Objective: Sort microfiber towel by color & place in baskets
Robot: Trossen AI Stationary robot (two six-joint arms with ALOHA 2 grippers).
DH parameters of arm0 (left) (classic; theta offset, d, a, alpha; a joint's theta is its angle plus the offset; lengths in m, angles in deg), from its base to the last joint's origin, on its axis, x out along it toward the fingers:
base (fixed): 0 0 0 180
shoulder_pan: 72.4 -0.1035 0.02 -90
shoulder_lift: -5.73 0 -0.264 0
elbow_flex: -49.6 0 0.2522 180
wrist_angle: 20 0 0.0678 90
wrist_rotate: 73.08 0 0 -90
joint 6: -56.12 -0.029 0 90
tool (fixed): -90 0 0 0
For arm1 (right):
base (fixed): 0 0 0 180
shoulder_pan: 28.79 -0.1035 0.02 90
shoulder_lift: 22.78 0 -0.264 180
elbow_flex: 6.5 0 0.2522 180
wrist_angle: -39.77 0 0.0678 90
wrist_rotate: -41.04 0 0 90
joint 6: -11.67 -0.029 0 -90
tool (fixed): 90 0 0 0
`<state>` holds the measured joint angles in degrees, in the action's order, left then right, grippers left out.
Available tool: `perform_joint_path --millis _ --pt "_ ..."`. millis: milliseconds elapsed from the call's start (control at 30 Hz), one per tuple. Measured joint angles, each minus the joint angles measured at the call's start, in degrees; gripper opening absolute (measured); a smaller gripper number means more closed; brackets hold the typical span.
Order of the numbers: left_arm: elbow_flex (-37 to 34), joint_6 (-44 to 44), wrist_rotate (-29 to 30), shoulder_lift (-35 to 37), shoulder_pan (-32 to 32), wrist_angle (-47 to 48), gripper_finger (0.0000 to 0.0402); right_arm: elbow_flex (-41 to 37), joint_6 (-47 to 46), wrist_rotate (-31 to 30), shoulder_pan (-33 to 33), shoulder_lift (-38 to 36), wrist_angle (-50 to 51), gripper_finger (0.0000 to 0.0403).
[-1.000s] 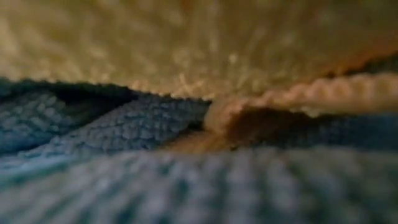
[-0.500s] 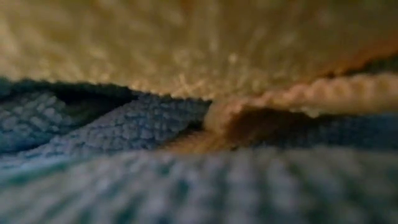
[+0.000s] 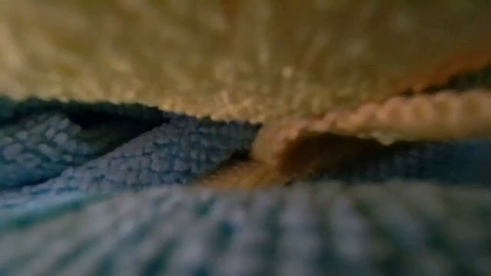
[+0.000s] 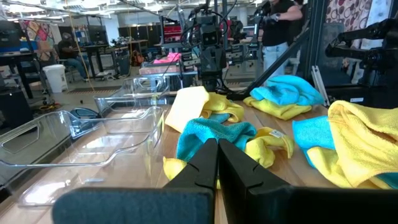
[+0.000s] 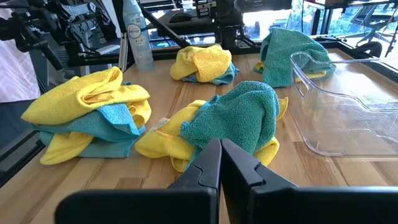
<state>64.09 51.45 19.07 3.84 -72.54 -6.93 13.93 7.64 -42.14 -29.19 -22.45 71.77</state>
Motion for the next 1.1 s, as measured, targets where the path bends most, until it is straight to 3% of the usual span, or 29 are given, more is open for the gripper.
perform_joint_path --millis 833,1100 --pt "-0.01 0.00 0.00 0.02 0.00 -0.01 0.0000 -0.01 -0.18 0.01 -0.01 0.02 -0.14 0.0000" --pt "0.00 0.00 0.00 0.02 0.00 0.01 0.0000 -0.01 -12.45 -2.30 0.00 0.03 -6.64 0.0000"
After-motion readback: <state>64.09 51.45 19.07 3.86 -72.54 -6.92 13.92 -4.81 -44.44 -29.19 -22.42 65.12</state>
